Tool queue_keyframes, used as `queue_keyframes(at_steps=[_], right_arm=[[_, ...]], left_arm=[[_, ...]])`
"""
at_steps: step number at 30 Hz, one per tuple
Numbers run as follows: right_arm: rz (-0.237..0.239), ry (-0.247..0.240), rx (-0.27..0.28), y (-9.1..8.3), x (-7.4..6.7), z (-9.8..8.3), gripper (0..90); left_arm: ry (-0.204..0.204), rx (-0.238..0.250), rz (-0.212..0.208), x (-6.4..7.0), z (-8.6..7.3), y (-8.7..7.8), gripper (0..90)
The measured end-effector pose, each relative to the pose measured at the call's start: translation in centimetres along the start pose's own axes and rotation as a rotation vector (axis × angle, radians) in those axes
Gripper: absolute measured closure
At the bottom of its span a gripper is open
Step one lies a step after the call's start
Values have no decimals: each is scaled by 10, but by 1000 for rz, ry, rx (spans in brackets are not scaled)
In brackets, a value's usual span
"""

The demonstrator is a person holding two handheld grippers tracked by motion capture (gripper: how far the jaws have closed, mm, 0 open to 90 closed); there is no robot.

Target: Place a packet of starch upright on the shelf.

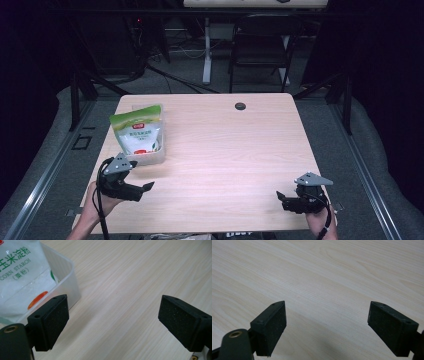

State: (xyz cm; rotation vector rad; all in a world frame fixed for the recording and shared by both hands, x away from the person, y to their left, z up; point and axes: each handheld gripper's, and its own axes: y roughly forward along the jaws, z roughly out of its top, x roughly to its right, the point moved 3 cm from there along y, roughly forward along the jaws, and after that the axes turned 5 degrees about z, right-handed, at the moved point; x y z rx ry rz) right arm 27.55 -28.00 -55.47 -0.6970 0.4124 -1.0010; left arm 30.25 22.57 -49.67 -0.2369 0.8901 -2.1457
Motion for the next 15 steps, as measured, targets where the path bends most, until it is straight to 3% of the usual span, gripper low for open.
queue_keyframes(at_steps=[8,15], right_arm=[[-1,-1,-2,1,0,0,145],[12,-7,-10,2,0,0,145]], left_arm=[[-41,-17,11,0,-17,9,89],[-75,-15,15,-7,-22,10,68]])
